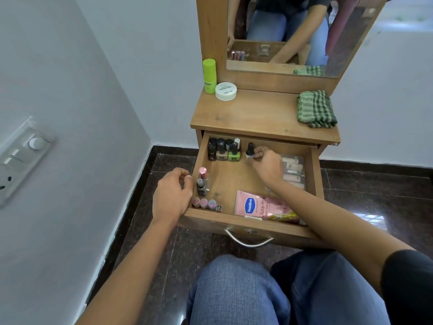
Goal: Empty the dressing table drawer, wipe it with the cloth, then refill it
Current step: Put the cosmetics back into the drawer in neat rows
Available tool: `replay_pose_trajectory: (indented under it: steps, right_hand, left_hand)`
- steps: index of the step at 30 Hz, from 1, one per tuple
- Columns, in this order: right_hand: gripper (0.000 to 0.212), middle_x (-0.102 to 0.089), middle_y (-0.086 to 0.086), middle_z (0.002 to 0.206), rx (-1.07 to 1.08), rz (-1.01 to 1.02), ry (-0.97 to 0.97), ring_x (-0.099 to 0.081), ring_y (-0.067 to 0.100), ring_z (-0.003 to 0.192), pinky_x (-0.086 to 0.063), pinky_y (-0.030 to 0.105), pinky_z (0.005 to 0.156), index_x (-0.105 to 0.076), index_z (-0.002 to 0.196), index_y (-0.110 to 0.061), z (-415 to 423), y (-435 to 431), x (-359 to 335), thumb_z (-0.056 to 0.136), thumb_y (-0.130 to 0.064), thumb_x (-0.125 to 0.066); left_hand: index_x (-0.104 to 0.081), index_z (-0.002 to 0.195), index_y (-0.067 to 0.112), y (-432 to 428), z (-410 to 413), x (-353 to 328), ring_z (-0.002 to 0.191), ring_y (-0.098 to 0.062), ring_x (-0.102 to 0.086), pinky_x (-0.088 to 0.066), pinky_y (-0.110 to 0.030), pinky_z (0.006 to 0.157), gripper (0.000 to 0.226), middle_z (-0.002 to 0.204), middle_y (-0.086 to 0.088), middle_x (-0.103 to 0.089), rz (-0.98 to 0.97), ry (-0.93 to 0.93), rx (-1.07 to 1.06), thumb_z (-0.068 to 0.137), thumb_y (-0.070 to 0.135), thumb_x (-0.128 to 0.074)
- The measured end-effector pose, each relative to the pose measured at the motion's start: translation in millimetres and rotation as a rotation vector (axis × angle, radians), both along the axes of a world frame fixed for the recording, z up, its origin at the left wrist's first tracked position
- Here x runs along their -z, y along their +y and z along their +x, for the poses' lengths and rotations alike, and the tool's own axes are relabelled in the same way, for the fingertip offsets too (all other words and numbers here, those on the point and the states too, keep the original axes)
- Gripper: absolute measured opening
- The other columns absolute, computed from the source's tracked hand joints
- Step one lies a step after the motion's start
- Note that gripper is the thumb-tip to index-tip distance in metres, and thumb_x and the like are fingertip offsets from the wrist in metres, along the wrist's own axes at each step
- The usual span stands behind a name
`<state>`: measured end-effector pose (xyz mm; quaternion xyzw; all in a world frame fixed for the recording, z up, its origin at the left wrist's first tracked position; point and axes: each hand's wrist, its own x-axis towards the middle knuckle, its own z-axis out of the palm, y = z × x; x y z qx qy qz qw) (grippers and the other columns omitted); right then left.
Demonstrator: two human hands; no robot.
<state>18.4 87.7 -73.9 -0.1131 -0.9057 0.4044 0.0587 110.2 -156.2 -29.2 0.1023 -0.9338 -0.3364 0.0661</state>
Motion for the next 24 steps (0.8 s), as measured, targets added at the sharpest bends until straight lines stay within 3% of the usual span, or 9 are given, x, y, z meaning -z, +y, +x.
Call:
replay_pose_trajectory:
  steps: [4,9,19,24]
  right_hand:
    - [0.028,-0.069,-0.005,0.1,0.051,0.06,-0.045,-0.062,0.016,0.094,-0.044,0.027,0.072,-0.064,0.108,-0.021,-7,-11,5,0.083,-0.031,-0.071]
    - [0.024,-0.07,-0.005,0.096,0.12,0.038,-0.069,-0.064,0.021,0.096,-0.05,0.033,0.081,-0.063,0.103,-0.025,-12,-18,9,0.081,-0.03,-0.07]
    - [0.023,-0.069,0.0,0.092,0.129,0.07,-0.06,-0.064,0.025,0.09,-0.048,0.035,0.076,-0.062,0.098,-0.023,-11,-20,10,0.08,-0.034,-0.071]
    - [0.02,-0.068,-0.001,0.094,0.104,0.015,-0.093,-0.063,0.023,0.093,-0.05,0.036,0.08,-0.061,0.098,-0.021,-7,-14,1,0.081,-0.021,-0.07]
  left_hand:
    - [-0.066,0.108,0.022,-1,0,1,0.085,-0.008,-0.06,-0.05,-0.028,0.074,0.02,0.098,0.004,-0.067,-0.005,0.006,0.005,0.096,0.031,-0.052]
    - [-0.066,0.109,0.02,-1,1,0,0.085,-0.008,-0.061,-0.051,-0.029,0.076,0.021,0.098,0.004,-0.068,-0.007,0.02,0.014,0.096,0.03,-0.052]
    - [-0.065,0.109,0.021,0,2,0,0.083,-0.008,-0.06,-0.05,-0.027,0.075,0.021,0.097,0.004,-0.067,-0.012,0.014,0.013,0.097,0.03,-0.052]
    - [-0.065,0.11,0.021,0,2,-2,0.083,-0.008,-0.061,-0.052,-0.029,0.075,0.021,0.098,0.004,-0.067,-0.012,0.005,0.012,0.097,0.031,-0.052]
